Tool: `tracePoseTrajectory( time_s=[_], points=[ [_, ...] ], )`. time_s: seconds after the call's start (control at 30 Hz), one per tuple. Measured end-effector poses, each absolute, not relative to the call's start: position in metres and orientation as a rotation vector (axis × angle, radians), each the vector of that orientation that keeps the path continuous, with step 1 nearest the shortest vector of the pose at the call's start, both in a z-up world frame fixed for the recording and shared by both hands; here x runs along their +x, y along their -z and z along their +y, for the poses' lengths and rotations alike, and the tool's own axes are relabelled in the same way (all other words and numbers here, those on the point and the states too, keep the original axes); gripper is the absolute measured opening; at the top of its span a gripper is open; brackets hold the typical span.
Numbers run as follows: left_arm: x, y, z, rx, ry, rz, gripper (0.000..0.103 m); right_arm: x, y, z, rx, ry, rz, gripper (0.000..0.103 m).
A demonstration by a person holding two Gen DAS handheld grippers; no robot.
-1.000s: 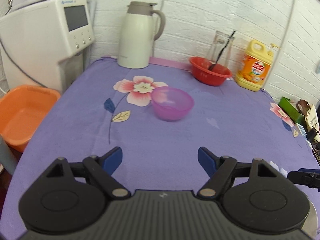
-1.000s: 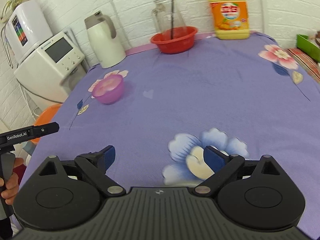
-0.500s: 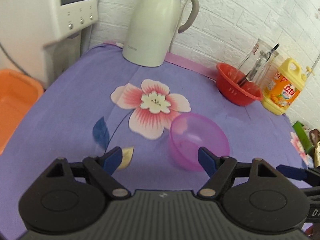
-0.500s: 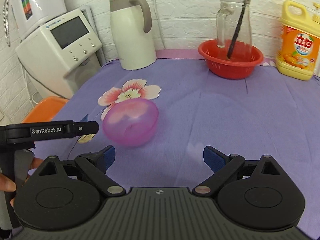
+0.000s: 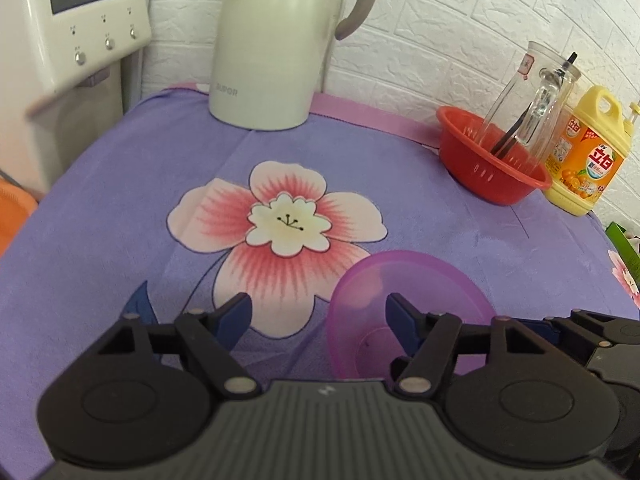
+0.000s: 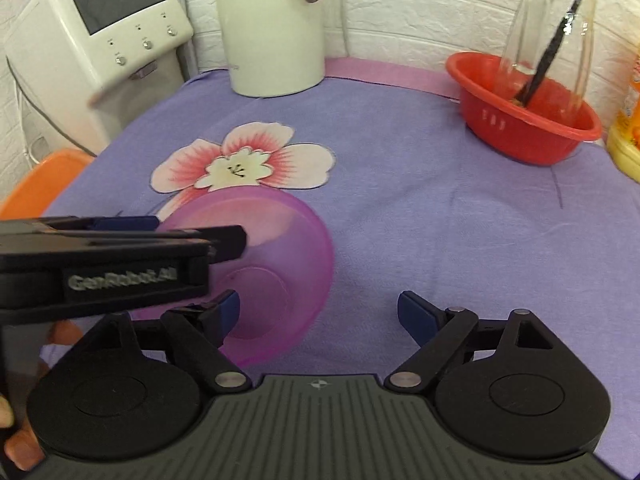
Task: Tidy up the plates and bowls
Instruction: 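Move the left tool to the pink plastic bowl and grasp its rim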
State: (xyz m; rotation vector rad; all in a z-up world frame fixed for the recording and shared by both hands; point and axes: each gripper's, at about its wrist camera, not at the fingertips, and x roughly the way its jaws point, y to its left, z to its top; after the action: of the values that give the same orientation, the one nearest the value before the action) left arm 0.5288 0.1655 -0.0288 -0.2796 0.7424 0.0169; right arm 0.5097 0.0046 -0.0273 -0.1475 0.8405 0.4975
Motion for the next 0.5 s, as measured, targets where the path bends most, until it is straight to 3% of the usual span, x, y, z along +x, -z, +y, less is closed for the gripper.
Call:
tracePoseTrajectory(
  time_s=[0.17,0.3,0.4,0.5],
  points=[
    [0.527,0.031,0.168,-0.284,-0.023,0.737,0.065,0.507,0.028,0.014,-0.136,-0.523,0.846,0.103],
    [0.525,0.029,0.164,-0.257,0.008,0.758,0.04,0.502,0.027,0.025,-0.155,-0.551,0.834,0.102],
    [0.518,0.026,0.163,-0.347,0.088,0.788,0.034,0.497,0.025,0.024,-0.132,-0.584,0.853,0.092],
    [0.509,0.022,0.155,-0.356,0.096,0.798,0.034,0.493,0.022,0.018,-0.086,-0.591,0.887,0.093]
  ],
)
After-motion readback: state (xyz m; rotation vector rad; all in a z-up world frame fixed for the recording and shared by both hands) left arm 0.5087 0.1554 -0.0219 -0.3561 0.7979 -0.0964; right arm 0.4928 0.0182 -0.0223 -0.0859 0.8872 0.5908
